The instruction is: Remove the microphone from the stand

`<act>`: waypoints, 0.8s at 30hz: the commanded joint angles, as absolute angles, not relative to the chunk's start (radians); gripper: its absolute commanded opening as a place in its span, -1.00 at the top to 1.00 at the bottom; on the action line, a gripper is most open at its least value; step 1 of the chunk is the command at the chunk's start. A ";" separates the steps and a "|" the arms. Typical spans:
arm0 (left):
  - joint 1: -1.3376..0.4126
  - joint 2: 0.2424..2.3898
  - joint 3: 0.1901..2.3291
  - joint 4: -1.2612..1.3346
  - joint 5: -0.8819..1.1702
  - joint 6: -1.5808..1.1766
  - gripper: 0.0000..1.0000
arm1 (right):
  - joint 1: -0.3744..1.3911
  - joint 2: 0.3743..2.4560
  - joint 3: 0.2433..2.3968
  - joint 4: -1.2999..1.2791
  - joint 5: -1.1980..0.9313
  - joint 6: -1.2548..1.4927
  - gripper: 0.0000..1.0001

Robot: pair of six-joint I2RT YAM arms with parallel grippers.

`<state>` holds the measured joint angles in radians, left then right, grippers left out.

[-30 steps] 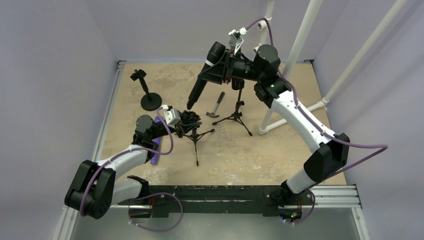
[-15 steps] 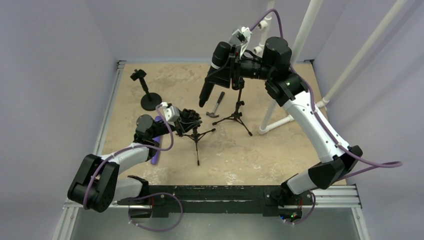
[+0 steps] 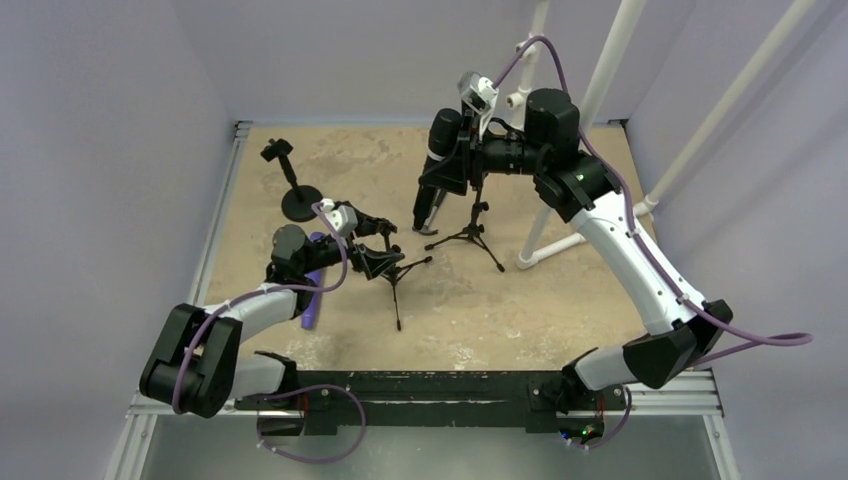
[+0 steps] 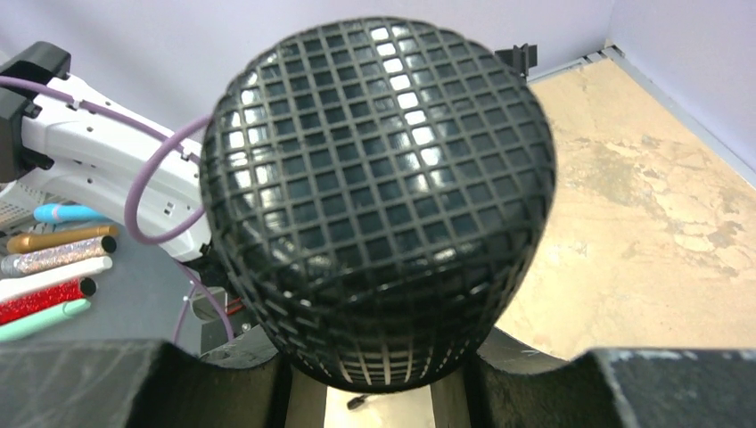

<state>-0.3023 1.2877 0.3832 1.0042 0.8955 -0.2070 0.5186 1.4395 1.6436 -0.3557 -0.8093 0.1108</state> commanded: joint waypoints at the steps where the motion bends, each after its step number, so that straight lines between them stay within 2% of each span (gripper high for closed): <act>1: -0.275 1.215 0.403 1.014 0.922 -0.186 -0.70 | 0.516 1.376 1.629 -0.370 -0.829 0.061 1.00; 2: -0.267 1.199 0.406 1.006 0.928 -0.183 -0.93 | 0.517 1.371 1.627 -0.378 -0.834 0.052 1.00; 3: -0.257 1.184 0.412 0.996 0.935 -0.183 -0.99 | 0.517 1.365 1.625 -0.388 -0.841 0.043 1.00; 13: -0.104 1.027 0.493 0.849 1.097 -0.251 -1.00 | 0.517 1.327 1.607 -0.446 -0.888 -0.038 1.00; 16: -0.070 0.993 0.581 0.589 1.136 -0.260 -1.00 | 0.516 1.324 1.607 -0.456 -0.906 -0.047 1.00; 20: -0.063 0.961 0.826 -0.094 1.086 0.090 -1.00 | 0.517 1.325 1.607 -0.459 -0.921 -0.048 1.00; 24: -0.060 0.921 0.906 -0.335 1.052 0.264 -1.00 | 0.517 1.328 1.589 -0.460 -0.914 -0.055 1.00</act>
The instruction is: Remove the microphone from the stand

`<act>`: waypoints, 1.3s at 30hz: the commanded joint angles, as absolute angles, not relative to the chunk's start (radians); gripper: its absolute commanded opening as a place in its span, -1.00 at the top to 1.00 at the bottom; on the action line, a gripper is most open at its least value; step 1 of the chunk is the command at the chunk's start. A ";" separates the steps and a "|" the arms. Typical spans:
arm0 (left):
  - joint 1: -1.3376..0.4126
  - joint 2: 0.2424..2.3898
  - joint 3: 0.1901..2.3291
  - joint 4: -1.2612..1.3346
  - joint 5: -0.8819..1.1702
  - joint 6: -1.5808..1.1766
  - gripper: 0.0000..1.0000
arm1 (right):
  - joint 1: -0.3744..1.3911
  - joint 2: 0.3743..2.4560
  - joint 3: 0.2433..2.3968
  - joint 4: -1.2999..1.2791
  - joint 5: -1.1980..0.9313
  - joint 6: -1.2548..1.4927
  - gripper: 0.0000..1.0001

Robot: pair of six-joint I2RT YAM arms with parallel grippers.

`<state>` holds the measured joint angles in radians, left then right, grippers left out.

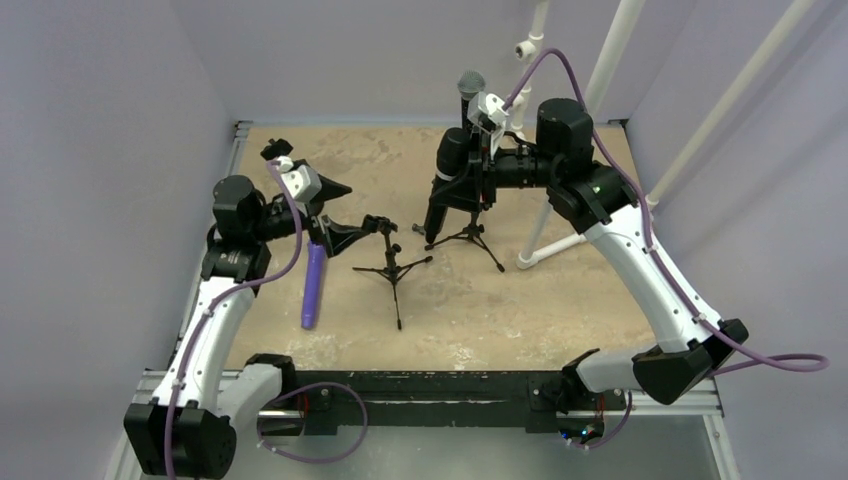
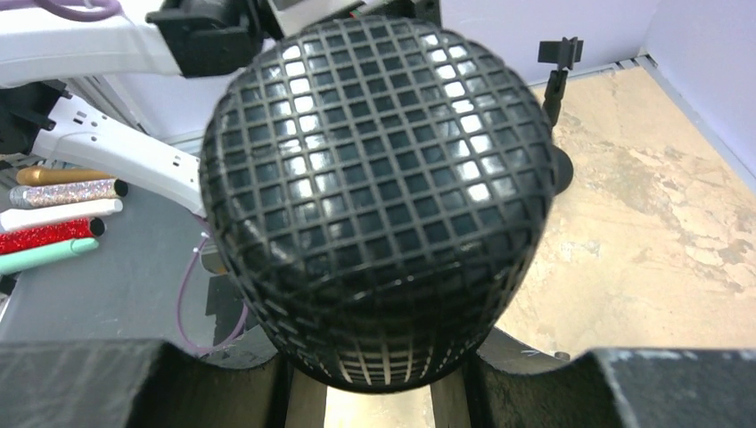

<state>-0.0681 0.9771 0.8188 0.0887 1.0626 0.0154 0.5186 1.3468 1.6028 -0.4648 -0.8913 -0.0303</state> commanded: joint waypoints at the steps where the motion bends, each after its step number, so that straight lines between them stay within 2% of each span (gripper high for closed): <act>1: -0.058 0.917 0.924 -0.390 1.054 0.294 -1.00 | 0.517 1.328 1.580 -0.460 -0.910 -0.058 1.00; 10: -0.058 0.857 1.089 -0.831 1.101 0.599 -1.00 | 0.517 1.326 1.568 -0.412 -0.999 0.008 1.00; 13: -0.058 0.848 1.165 -0.892 1.139 0.615 -1.00 | 0.520 1.334 1.567 -0.346 -1.059 0.095 1.00; 15: -0.060 0.855 1.213 -0.858 1.169 0.516 -1.00 | 0.522 1.341 1.564 -0.292 -1.085 0.149 1.00; 19: -0.080 0.901 1.296 -0.629 1.195 0.176 -1.00 | 0.528 1.374 1.589 -0.197 -1.108 0.254 1.00; 23: -0.180 0.981 1.403 -0.523 1.103 0.019 -1.00 | 0.528 1.418 1.642 -0.072 -1.118 0.388 1.00; 28: -0.283 1.112 1.497 -0.392 1.028 -0.244 -0.89 | 0.528 1.467 1.691 0.033 -1.126 0.488 1.00; 32: -0.323 1.193 1.538 -0.347 1.022 -0.357 -0.81 | 0.527 1.481 1.710 0.040 -1.130 0.496 1.00; 39: -0.381 1.242 1.524 -0.306 1.028 -0.401 -0.64 | 0.527 1.487 1.718 0.033 -1.128 0.492 1.00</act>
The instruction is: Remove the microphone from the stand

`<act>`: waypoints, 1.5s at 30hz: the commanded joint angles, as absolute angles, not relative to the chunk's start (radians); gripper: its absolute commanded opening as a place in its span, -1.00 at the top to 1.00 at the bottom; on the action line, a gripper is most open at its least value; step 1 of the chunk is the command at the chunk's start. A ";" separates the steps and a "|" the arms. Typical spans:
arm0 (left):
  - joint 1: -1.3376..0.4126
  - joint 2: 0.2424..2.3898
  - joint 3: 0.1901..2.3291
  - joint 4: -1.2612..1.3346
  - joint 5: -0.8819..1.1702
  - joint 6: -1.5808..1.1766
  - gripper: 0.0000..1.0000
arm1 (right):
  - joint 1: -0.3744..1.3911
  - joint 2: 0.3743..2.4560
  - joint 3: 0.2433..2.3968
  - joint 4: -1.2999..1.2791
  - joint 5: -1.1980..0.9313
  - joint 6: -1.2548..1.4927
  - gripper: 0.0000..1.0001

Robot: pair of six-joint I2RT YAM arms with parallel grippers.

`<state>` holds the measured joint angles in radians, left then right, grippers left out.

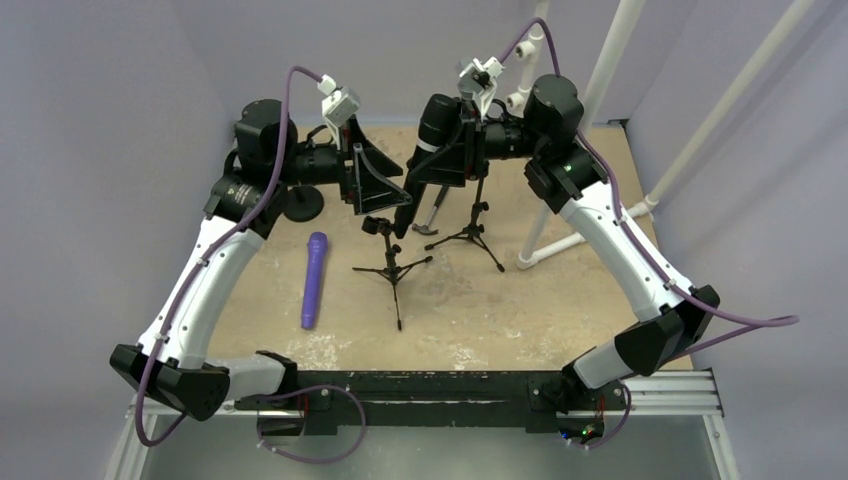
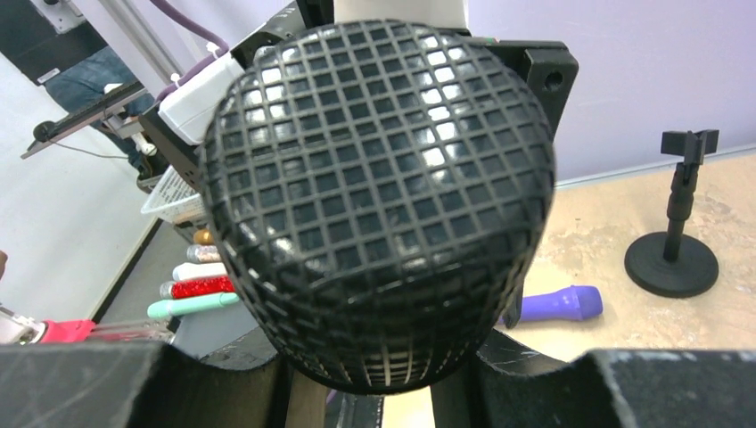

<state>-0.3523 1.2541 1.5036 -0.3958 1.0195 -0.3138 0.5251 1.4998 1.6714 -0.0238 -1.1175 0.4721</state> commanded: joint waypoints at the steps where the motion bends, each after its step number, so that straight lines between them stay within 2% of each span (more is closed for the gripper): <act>1: -0.386 1.241 1.511 -0.280 1.037 -0.418 -0.62 | 0.527 1.488 1.718 0.033 -1.127 0.490 1.00; 12: -0.450 1.254 1.458 -0.231 1.064 -0.415 -0.26 | 0.527 1.467 1.681 0.046 -1.119 0.494 1.00; 24: -0.475 1.289 1.461 -0.192 1.067 -0.431 0.27 | 0.528 1.443 1.622 0.075 -1.109 0.510 1.00; 26: -0.477 1.293 1.460 -0.184 1.072 -0.433 0.46 | 0.528 1.436 1.617 0.077 -1.106 0.511 1.00; 29: -0.480 1.293 1.453 -0.170 1.078 -0.446 1.00 | 0.526 1.429 1.619 0.062 -1.097 0.507 1.00; 30: -0.479 1.291 1.451 -0.165 1.078 -0.450 1.00 | 0.525 1.427 1.621 0.047 -1.090 0.500 0.98; 32: -0.479 1.277 1.438 -0.148 1.074 -0.457 1.00 | 0.523 1.423 1.621 0.023 -1.080 0.482 0.67; 35: -0.479 1.248 1.413 -0.105 1.047 -0.480 1.00 | 0.522 1.414 1.611 0.006 -1.072 0.469 0.02; 36: -0.479 1.238 1.411 -0.098 1.040 -0.483 1.00 | 0.522 1.410 1.607 0.005 -1.071 0.469 -0.29; 37: -0.477 1.232 1.411 -0.094 1.034 -0.485 1.00 | 0.520 1.407 1.603 0.004 -1.071 0.466 -0.45; 41: -0.447 1.206 1.407 -0.067 1.019 -0.523 1.00 | 0.502 1.379 1.583 -0.022 -1.066 0.449 -0.63; 45: -0.357 1.164 1.397 0.021 1.024 -0.605 1.00 | 0.469 1.348 1.567 -0.026 -1.069 0.448 -0.67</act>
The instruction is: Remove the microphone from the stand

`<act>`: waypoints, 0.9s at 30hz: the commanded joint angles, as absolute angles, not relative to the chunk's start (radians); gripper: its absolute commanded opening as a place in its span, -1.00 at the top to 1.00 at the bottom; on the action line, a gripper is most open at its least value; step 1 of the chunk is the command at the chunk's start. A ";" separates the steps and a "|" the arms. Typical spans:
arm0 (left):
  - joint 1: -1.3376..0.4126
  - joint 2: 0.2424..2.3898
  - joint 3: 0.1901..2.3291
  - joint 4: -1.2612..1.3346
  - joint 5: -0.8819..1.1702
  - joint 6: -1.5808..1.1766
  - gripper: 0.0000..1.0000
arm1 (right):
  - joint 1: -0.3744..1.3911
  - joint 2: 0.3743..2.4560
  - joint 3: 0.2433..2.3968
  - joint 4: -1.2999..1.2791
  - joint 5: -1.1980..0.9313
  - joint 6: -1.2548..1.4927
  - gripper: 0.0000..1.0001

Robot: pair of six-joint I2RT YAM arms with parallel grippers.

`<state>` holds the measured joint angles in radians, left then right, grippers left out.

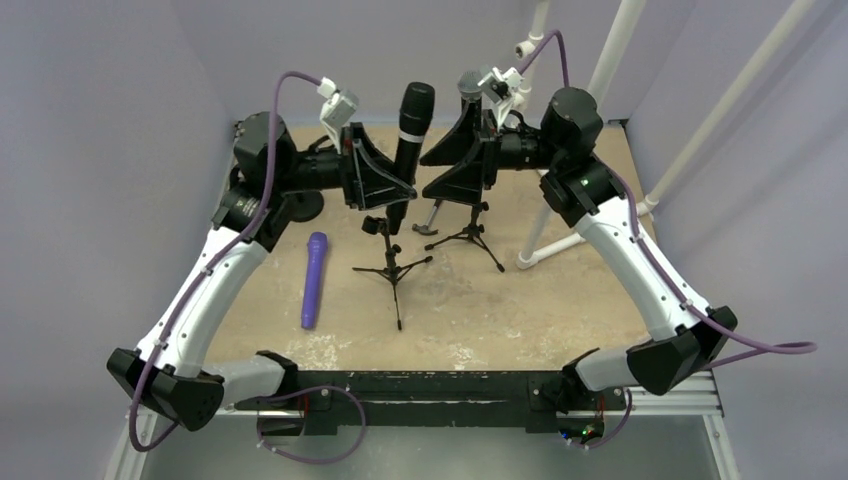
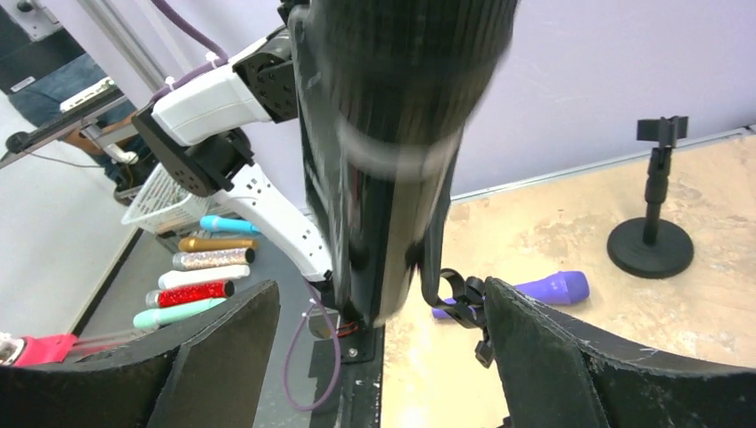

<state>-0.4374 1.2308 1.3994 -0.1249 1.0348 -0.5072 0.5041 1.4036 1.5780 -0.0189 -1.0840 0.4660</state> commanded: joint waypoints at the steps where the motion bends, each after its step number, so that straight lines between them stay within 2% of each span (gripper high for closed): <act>1: -0.326 1.152 1.401 0.025 1.026 -0.623 1.00 | 0.461 1.341 1.563 -0.028 -1.071 0.448 -0.68; 5: -0.179 1.104 1.473 -0.194 1.018 -0.569 1.00 | 0.439 1.312 1.552 -0.069 -1.065 0.412 -0.68; 12: 0.068 1.018 1.551 -0.736 0.932 -0.173 1.00 | 0.428 1.289 1.534 -0.123 -1.045 0.359 -0.69; 17: 0.155 1.009 1.549 -1.035 0.796 0.066 1.00 | 0.424 1.279 1.508 -0.114 -1.039 0.358 -0.70; 20: 0.200 0.971 1.411 -1.077 0.705 0.133 1.00 | 0.420 1.267 1.489 -0.109 -1.037 0.357 -0.70; 27: 0.297 0.914 1.054 -0.967 0.547 0.200 1.00 | 0.418 1.241 1.462 -0.108 -1.037 0.354 -0.71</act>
